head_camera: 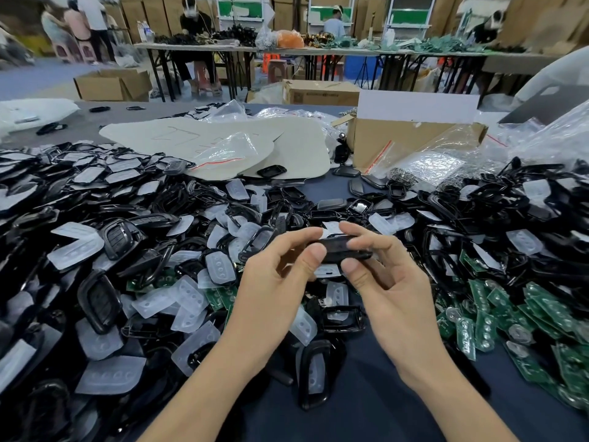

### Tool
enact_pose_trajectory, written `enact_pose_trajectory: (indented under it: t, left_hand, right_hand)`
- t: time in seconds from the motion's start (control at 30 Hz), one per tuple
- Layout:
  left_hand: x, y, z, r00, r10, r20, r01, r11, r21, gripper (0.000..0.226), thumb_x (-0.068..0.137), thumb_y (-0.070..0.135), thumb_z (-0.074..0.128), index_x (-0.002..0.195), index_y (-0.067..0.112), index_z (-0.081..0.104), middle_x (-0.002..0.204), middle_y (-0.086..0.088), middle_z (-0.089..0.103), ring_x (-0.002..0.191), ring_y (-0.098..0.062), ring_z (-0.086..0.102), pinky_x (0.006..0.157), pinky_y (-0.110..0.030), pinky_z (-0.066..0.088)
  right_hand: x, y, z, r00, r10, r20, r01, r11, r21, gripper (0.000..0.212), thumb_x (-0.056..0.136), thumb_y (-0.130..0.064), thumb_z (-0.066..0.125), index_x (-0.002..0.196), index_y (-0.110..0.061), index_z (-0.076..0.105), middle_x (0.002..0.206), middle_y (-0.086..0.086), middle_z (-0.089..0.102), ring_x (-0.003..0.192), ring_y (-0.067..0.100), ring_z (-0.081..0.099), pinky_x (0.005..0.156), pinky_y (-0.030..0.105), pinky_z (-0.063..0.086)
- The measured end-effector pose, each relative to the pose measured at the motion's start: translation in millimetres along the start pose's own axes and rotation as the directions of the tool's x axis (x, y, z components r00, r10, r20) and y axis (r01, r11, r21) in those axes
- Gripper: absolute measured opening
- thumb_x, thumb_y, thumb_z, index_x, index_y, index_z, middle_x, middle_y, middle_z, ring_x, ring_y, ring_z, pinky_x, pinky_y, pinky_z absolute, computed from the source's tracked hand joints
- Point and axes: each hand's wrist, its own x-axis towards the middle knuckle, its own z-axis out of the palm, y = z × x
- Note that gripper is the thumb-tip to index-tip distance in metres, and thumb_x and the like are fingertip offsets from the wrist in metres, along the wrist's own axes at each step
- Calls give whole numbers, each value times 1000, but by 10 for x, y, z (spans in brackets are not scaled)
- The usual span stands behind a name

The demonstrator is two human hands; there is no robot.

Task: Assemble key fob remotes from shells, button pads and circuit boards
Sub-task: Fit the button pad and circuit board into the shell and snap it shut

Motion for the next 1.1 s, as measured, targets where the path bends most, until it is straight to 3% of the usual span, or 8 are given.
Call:
enact_pose_trajectory:
  t: [0.13,0.27,0.47,0.63,0.73,0.9,1.0,1.1]
  left_hand:
    - [39,-35,-13,999,-28,20,29,999,-40,30,92,11,69,107,38,69,100,13,74,90,-7,69,88,-27,54]
    - [19,-49,4,998,24,51,-22,999,-49,37,91,1,67,102,37,68,104,13,74,104,-6,67,89,-20,51]
    - [-19,-33,35,994,91,56,-93,995,27,27,90,18,73,103,39,64,108,13,69,105,-12,65,88,-18,49]
    - [-48,19,69,976,216,27,-217,969,115,17,87,40,68,102,45,63,106,18,66,104,-4,62,84,-9,44]
    - [-57,29,77,964,267,2,-265,953,149,16,89,37,67,102,46,63,104,19,65,103,-2,61,84,-8,43]
    - [-102,74,133,968,252,-21,-247,960,130,10,94,35,63,103,39,65,103,13,67,101,-10,64,82,-17,48]
    - [-191,209,304,973,228,-23,-228,974,14,15,92,32,60,105,33,68,102,13,70,99,-8,66,80,-18,50]
    - [-356,414,677,979,167,117,-151,979,-136,17,95,25,60,107,32,70,101,14,73,96,-5,68,76,-13,51]
  right_hand:
    - [31,-3,-17,1000,22,14,-23,995,96,43,93,-11,67,126,-38,64,132,-10,67,122,8,63,95,14,48]
    - [37,-27,17,1000,21,-20,-18,992,128,31,86,-21,66,108,-41,75,111,-6,77,108,10,70,89,16,52]
    - [26,-20,-9,1000,-26,-9,26,999,37,38,94,2,62,108,-29,76,114,-5,76,112,13,69,93,19,52]
    - [8,-23,9,998,-61,-11,61,998,7,37,94,-4,62,107,-37,76,116,-9,75,114,12,68,94,19,52]
    - [5,-29,28,996,-87,-17,86,995,-57,47,95,1,61,108,-43,75,112,-15,75,110,6,69,91,13,51]
    - [-60,-105,43,995,-85,-51,83,995,-51,42,97,0,61,112,-37,75,112,-13,75,109,7,69,90,14,51]
    - [-220,-226,-30,989,-70,-127,65,997,-40,34,98,-9,63,112,-37,75,109,-11,76,101,7,71,84,14,53]
    - [-520,-367,-301,935,-44,-353,50,999,9,21,94,-32,63,109,-40,75,105,-7,77,94,11,74,79,18,56]
